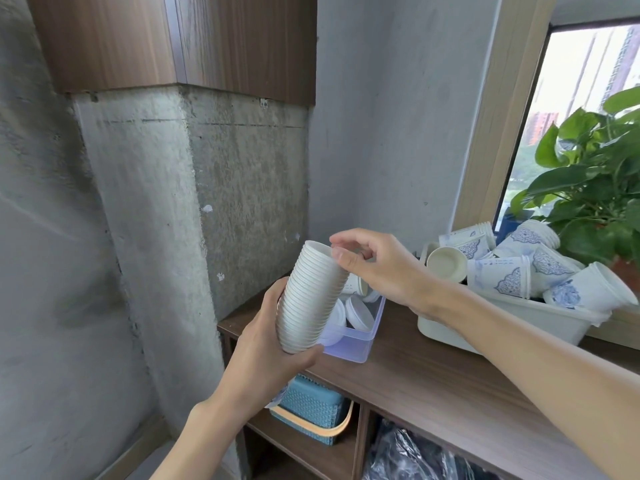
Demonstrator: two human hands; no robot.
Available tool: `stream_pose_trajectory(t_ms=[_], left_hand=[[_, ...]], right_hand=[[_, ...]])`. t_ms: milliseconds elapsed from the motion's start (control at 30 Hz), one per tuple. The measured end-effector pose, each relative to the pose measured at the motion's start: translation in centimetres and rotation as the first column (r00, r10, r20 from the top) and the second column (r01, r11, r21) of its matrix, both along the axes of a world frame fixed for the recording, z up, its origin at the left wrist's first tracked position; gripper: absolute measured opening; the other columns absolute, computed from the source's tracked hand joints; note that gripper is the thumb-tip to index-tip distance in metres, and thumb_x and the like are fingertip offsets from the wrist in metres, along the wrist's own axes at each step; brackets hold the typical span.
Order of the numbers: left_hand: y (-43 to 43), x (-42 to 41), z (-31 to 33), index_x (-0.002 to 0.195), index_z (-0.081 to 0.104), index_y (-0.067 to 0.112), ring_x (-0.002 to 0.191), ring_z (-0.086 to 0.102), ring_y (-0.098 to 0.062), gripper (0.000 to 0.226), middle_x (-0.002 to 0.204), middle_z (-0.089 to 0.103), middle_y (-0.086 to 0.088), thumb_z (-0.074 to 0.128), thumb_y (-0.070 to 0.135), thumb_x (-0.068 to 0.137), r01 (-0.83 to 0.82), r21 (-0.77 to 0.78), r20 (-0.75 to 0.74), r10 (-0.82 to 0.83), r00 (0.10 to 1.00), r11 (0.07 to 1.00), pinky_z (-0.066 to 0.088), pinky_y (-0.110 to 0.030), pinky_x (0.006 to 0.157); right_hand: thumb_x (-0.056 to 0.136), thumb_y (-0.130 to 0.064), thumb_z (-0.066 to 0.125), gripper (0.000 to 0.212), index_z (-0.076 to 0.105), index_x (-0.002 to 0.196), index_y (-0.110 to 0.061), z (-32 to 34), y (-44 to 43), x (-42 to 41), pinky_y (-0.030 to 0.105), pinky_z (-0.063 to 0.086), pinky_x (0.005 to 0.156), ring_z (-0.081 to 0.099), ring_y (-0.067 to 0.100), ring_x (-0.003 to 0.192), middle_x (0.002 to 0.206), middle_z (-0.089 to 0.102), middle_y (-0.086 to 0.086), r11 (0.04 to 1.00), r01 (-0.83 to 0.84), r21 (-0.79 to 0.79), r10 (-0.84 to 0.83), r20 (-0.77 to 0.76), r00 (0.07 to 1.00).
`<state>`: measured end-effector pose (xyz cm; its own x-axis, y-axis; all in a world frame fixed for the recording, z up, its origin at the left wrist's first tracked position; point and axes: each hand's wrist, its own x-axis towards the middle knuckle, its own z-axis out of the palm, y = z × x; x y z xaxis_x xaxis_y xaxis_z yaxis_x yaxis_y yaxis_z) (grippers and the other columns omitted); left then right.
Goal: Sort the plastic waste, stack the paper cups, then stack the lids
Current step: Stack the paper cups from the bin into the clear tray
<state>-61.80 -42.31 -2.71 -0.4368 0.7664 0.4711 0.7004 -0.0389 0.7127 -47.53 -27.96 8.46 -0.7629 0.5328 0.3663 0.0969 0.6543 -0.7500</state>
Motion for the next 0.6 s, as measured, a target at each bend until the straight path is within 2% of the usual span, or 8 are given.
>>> stream_pose_trajectory(t_ms=[67,100,167,267,333,433,533,600], left_hand=[[0.0,-0.3,-0.5,0.137,0.029,0.057,0.108,0.060,-0.002,0.093,0.122,0.056,0.032,0.087,0.029,0.070,-0.002,0.003,0.001,0.002,1.000,1.000,0.053,-0.026,0.081],[0.0,-0.4,-0.7,0.136,0.029,0.058,0.108,0.060,-0.001,0.092,0.122,0.056,0.032,0.086,0.029,0.071,-0.006,0.004,0.007,0.006,1.000,1.000,0.052,-0.024,0.080],[0.1,-0.7,-1.3,0.132,0.028,0.062,0.107,0.059,0.003,0.090,0.120,0.055,0.035,0.085,0.028,0.072,-0.022,0.010,0.025,0.022,0.999,1.000,0.049,-0.021,0.078],[0.2,-1.5,-2.0,0.130,0.028,0.064,0.105,0.057,0.008,0.088,0.116,0.054,0.039,0.085,0.032,0.072,-0.047,0.004,0.056,0.046,0.997,0.999,0.046,-0.019,0.077],[0.3,-2.2,-2.5,0.129,0.026,0.065,0.105,0.056,0.011,0.088,0.116,0.053,0.040,0.085,0.034,0.071,-0.051,-0.013,0.059,0.051,0.997,0.999,0.044,-0.016,0.076],[0.6,-3.3,-3.2,0.132,0.025,0.063,0.104,0.055,0.010,0.090,0.115,0.055,0.035,0.085,0.035,0.070,-0.059,-0.036,0.058,0.061,0.996,0.998,0.043,-0.016,0.076],[1.0,-4.2,-3.8,0.130,0.025,0.064,0.102,0.056,0.009,0.089,0.114,0.055,0.034,0.084,0.036,0.070,-0.064,-0.056,0.049,0.067,0.997,0.996,0.044,-0.016,0.075],[1.2,-4.6,-4.1,0.129,0.023,0.064,0.103,0.055,0.010,0.090,0.115,0.054,0.035,0.085,0.037,0.070,-0.067,-0.066,0.038,0.070,0.997,0.996,0.043,-0.015,0.076]], right_hand=[[0.094,-0.034,0.060,0.036,0.060,0.127,-0.020,-0.3,0.3,-0.3,0.028,0.051,0.087,0.058,0.031,0.095,0.112,0.064,-0.013,1.000,-0.013,-0.026,0.013,0.025,1.000],[0.093,-0.036,0.061,0.038,0.059,0.128,-0.020,-0.5,0.6,-0.5,0.026,0.051,0.087,0.059,0.029,0.100,0.114,0.064,-0.012,0.999,-0.018,-0.042,0.020,0.038,0.999],[0.093,-0.035,0.061,0.036,0.060,0.126,-0.020,-1.2,1.6,-1.1,0.020,0.050,0.088,0.063,0.016,0.100,0.115,0.066,-0.007,0.997,0.008,-0.078,-0.007,0.022,1.000],[0.093,-0.031,0.062,0.028,0.063,0.117,-0.018,-3.4,4.2,-2.3,0.028,0.049,0.094,0.062,0.009,0.099,0.108,0.066,-0.005,0.975,0.212,-0.069,-0.213,-0.008,0.977],[0.092,-0.026,0.063,0.029,0.062,0.118,-0.014,-5.3,5.9,-3.0,0.026,0.045,0.089,0.058,0.011,0.099,0.107,0.062,-0.003,0.947,0.318,-0.046,-0.316,0.054,0.947],[0.092,-0.021,0.062,0.030,0.059,0.122,-0.013,-8.0,7.8,-4.0,0.026,0.039,0.087,0.054,0.019,0.109,0.114,0.057,0.004,0.917,0.399,-0.023,-0.393,0.136,0.910],[0.092,-0.018,0.062,0.034,0.057,0.125,-0.013,-9.9,9.0,-4.9,0.027,0.037,0.088,0.051,0.020,0.113,0.117,0.055,0.005,0.891,0.450,-0.054,-0.438,0.149,0.886],[0.091,-0.014,0.063,0.031,0.057,0.121,-0.010,-10.6,9.7,-5.5,0.024,0.036,0.082,0.052,0.016,0.106,0.107,0.056,0.000,0.881,0.463,-0.102,-0.451,0.120,0.884]])
